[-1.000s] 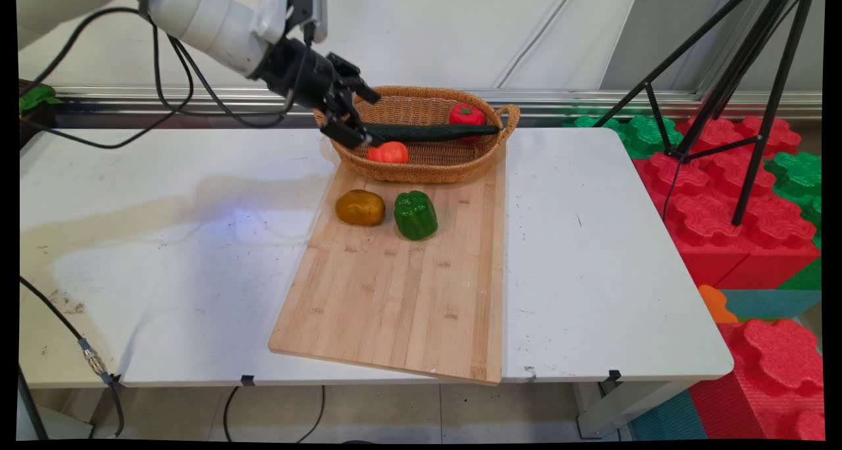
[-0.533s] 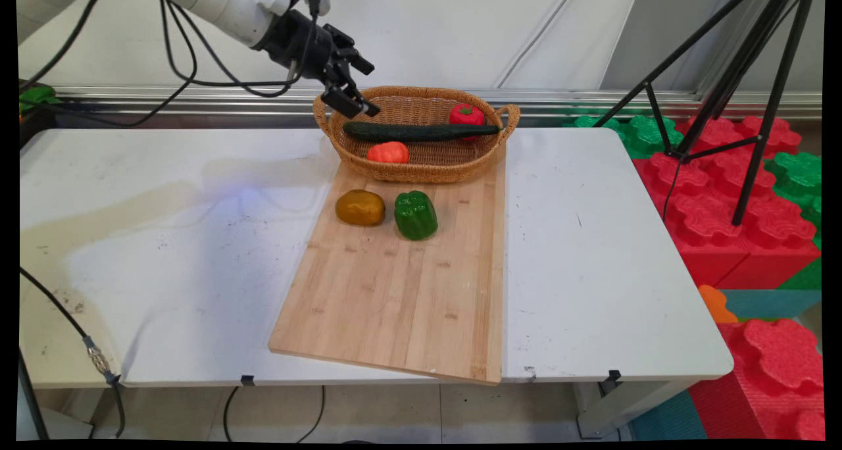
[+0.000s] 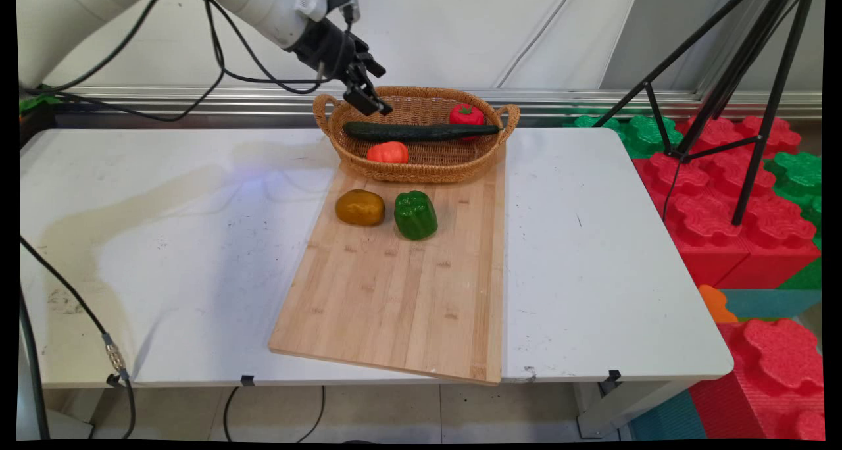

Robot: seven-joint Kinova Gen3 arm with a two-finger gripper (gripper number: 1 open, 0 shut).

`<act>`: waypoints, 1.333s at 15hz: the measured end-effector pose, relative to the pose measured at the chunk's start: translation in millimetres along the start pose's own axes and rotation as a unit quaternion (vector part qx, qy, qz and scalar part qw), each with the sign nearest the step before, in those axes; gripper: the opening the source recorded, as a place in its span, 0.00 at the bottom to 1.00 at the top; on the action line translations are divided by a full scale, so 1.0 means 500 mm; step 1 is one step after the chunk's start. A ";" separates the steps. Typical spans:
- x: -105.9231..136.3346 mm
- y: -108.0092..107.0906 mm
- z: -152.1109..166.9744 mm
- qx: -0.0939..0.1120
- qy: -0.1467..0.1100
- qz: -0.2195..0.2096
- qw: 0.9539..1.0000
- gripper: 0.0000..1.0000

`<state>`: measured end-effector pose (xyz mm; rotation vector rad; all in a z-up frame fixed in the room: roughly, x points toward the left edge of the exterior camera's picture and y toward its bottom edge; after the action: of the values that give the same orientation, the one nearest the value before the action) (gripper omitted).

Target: Pick up the cucumber from the vegetable basket

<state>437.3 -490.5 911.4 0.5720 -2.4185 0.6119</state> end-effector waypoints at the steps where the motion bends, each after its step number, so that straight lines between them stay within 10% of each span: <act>1: 0.000 -0.005 0.015 -0.002 -0.003 -0.002 1.000 1.00; 20: 0.003 -0.047 0.292 -0.044 -0.044 -0.013 0.998 1.00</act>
<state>387.1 -588.3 812.6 0.6034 -2.5030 0.4757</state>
